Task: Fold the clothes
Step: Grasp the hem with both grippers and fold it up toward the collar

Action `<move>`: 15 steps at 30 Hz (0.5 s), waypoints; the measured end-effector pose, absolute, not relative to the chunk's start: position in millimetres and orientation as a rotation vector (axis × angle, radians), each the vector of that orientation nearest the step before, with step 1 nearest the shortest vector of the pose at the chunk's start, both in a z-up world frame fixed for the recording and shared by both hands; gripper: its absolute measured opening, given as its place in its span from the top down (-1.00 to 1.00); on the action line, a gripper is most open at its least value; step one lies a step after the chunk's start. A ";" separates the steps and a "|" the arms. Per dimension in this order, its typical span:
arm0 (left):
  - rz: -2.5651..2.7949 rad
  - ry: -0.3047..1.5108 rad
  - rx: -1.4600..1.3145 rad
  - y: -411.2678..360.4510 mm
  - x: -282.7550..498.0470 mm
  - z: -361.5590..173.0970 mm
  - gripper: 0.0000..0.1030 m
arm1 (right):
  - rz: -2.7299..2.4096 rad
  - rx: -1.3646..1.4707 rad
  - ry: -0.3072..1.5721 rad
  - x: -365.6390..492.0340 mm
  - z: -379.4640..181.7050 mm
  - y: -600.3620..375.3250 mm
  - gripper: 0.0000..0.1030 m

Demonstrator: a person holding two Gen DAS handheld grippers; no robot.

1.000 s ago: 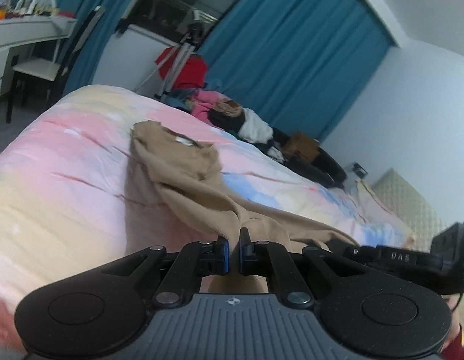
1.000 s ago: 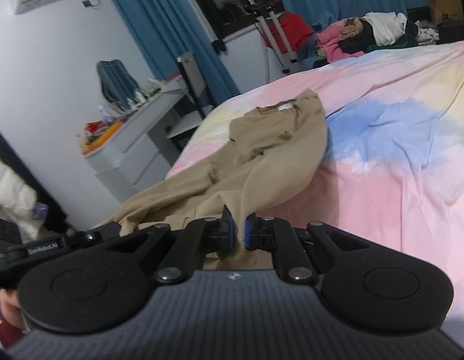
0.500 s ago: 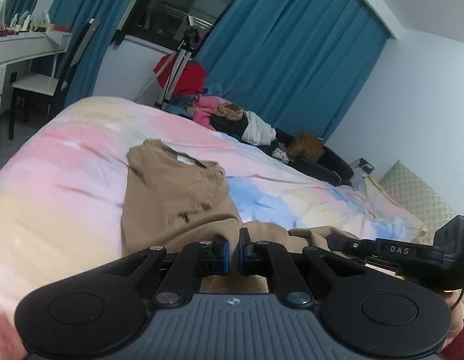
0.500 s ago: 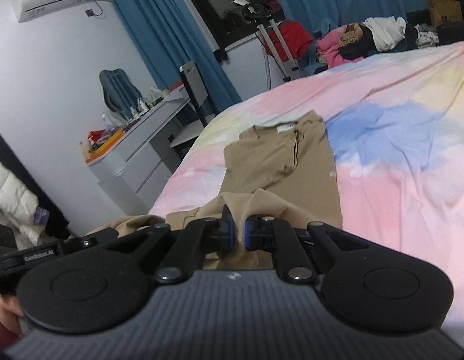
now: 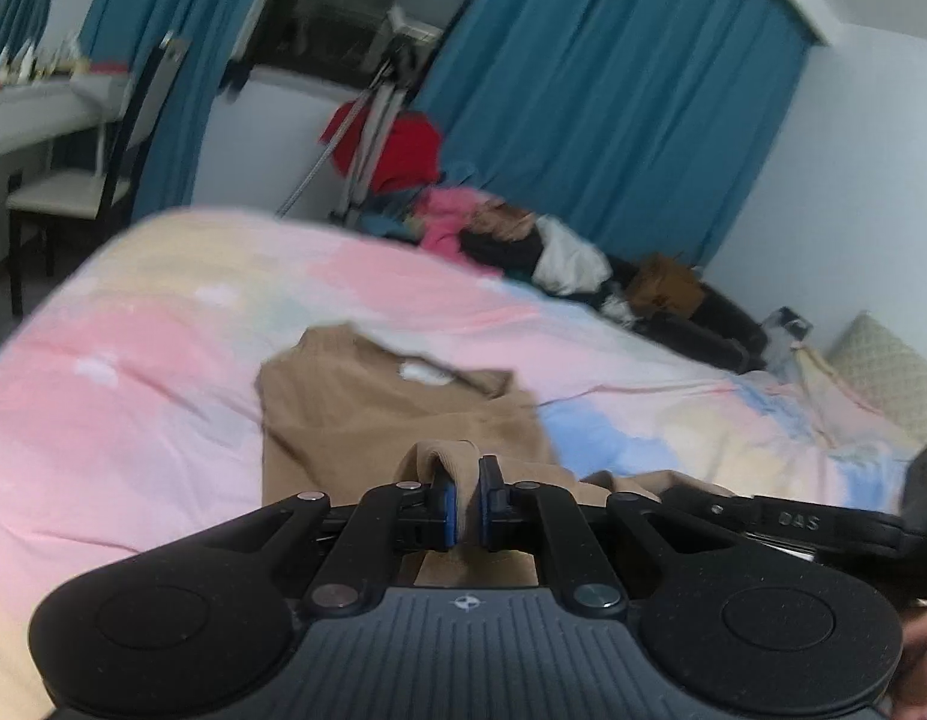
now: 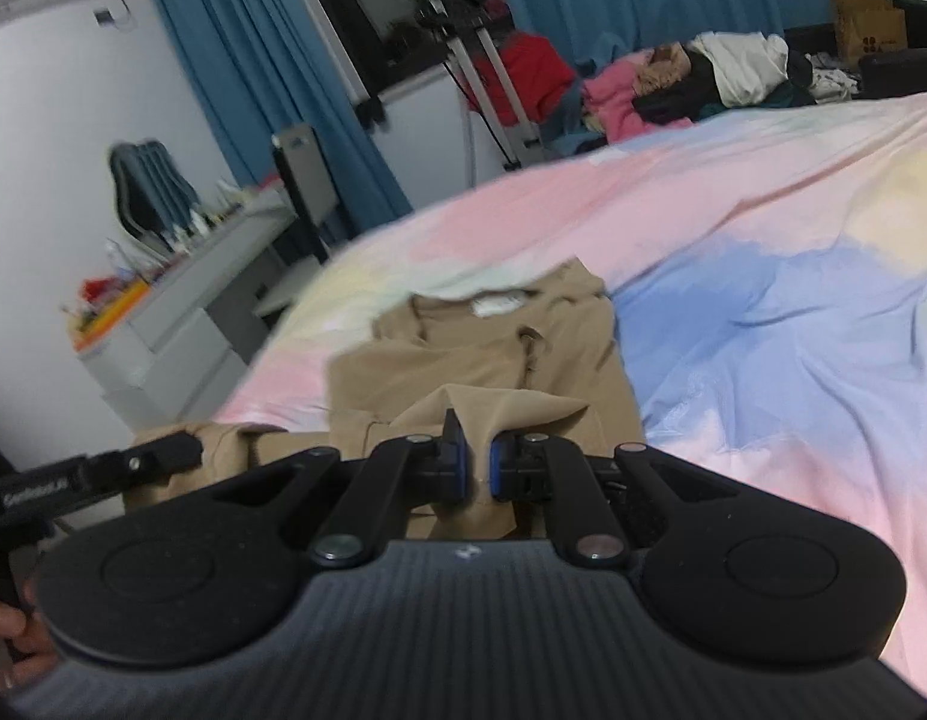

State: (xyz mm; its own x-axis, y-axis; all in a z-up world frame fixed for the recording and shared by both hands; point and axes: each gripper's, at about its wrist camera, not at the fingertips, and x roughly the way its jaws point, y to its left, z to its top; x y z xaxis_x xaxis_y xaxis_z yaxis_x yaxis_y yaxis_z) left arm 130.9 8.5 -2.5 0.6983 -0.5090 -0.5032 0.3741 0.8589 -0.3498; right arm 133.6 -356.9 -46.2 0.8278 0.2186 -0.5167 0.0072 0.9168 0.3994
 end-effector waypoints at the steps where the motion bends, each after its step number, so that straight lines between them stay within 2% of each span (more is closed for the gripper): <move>1: -0.489 0.637 -0.223 6.8 140.6 -11.3 0.85 | 0.108 0.381 0.603 143.4 -54.0 -355.6 0.78; 7: -0.440 0.703 -0.191 -3.4 199.4 -64.2 0.81 | 0.107 0.341 0.675 187.4 -91.1 -351.9 0.77; 12: -0.419 0.672 -0.157 -2.1 194.1 -63.5 0.71 | 0.108 0.355 0.727 199.5 -110.0 -353.7 0.73; 14: -0.411 0.656 -0.143 -1.2 189.7 -61.4 0.62 | 0.117 0.365 0.725 196.1 -109.3 -353.2 0.49; 15: -0.408 0.648 -0.137 -0.7 187.5 -60.3 0.52 | 0.127 0.374 0.719 193.2 -107.8 -352.4 0.22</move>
State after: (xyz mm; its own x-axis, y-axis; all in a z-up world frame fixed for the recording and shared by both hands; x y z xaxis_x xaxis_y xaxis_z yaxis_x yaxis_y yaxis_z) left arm 187.5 -0.7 -60.3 0.7214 -0.4100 -0.5582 0.3258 0.9121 -0.2489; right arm 193.2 -352.4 -107.8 0.7482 0.2404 -0.6184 0.0138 0.9262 0.3768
